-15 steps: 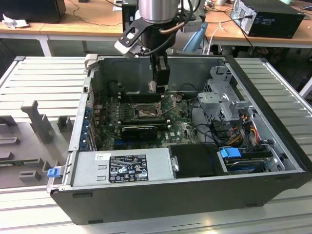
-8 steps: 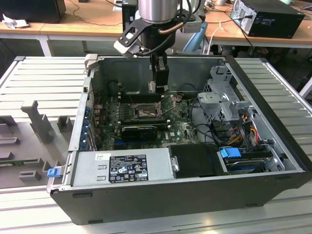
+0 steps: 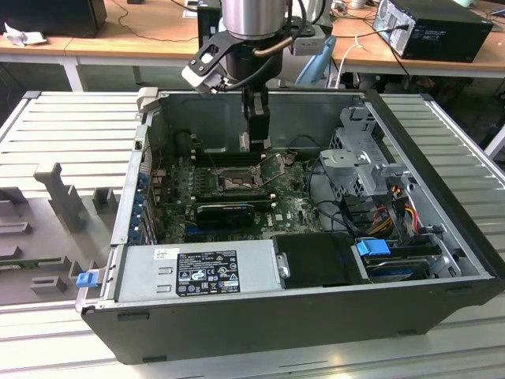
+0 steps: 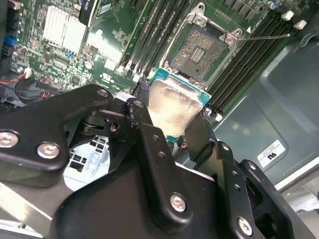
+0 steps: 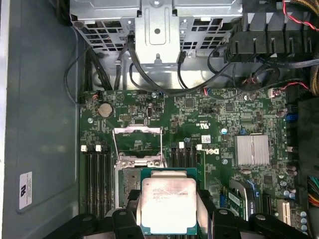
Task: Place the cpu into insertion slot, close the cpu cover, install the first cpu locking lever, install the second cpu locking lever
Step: 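Place the cpu into insertion slot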
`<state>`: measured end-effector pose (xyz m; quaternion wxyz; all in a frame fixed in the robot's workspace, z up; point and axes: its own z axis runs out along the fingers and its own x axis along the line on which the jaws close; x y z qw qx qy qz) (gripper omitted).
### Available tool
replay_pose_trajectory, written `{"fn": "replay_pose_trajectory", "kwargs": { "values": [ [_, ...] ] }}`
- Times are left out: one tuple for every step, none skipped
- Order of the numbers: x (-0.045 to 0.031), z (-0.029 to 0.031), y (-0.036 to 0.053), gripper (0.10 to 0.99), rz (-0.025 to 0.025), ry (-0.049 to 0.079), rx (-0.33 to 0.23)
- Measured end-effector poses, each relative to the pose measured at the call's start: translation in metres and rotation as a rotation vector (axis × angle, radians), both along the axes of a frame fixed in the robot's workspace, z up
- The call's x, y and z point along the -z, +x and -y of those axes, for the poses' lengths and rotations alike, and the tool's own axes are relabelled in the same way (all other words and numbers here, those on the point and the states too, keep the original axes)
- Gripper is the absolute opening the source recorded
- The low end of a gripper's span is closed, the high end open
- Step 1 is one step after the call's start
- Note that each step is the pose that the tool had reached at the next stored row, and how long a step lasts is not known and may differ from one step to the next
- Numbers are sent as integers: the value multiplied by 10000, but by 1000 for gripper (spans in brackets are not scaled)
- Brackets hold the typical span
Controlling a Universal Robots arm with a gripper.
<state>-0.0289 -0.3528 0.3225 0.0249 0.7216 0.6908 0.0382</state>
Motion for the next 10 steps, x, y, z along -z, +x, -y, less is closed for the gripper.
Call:
{"fn": "replay_pose_trajectory", "kwargs": {
  "values": [
    [4,0,-1,529,-1,0,67],
    [10,0,-4,529,0,3,104],
    [36,0,-12,529,0,1,104],
    [70,0,-28,529,0,1,27],
    [103,0,-32,529,0,1,-188],
    [119,0,-33,529,0,2,-328],
    [136,0,-35,529,0,3,-474],
    [159,0,-43,529,0,9,-609],
    [173,0,-47,529,0,13,-626],
    [176,0,-48,529,-2,12,-627]
  ]
}}
